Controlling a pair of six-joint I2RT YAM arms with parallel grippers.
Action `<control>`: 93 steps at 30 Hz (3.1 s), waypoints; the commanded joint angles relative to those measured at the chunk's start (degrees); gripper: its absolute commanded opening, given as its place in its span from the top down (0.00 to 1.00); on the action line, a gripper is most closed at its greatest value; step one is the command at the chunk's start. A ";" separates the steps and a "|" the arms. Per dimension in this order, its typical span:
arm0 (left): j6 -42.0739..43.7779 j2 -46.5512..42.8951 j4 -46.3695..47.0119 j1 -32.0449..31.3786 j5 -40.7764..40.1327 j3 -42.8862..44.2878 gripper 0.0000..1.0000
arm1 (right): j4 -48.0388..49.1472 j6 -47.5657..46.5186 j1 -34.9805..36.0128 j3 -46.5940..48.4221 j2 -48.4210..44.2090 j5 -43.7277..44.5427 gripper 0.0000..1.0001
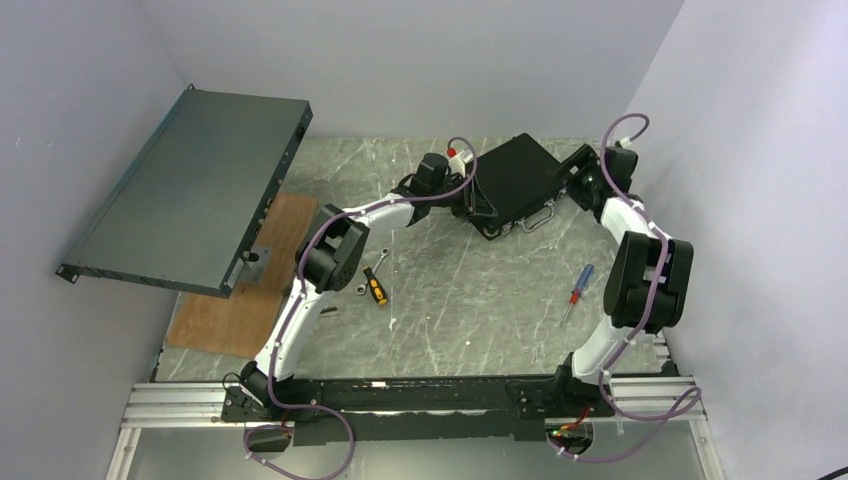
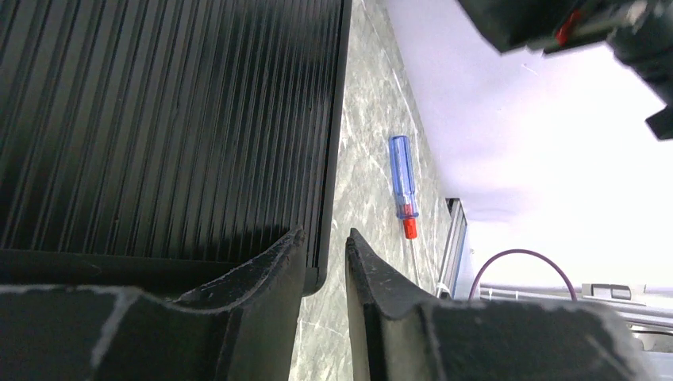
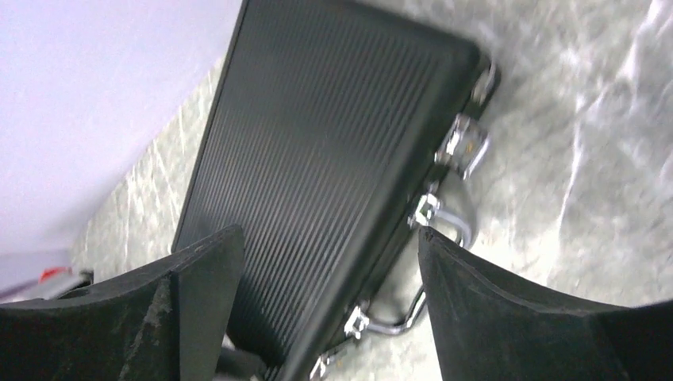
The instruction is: Pack up texas hold em set
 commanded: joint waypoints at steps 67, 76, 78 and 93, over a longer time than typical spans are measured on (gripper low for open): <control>3.55 4.47 -14.53 1.35 -2.23 0.35 0.67 | 12.07 11.87 -11.37 0.52 23.79 -9.64 0.57; 7.91 -0.70 -17.52 1.19 -2.75 1.69 0.61 | 5.84 3.49 -8.03 -5.04 10.84 -0.62 0.53; 10.03 -3.95 -19.66 0.98 -4.33 2.08 0.56 | 5.20 1.57 -5.43 -7.75 5.29 4.31 0.52; 18.99 -40.07 -10.64 -1.69 -12.42 -22.70 0.34 | -9.72 -13.52 28.86 -12.25 -21.24 20.89 0.31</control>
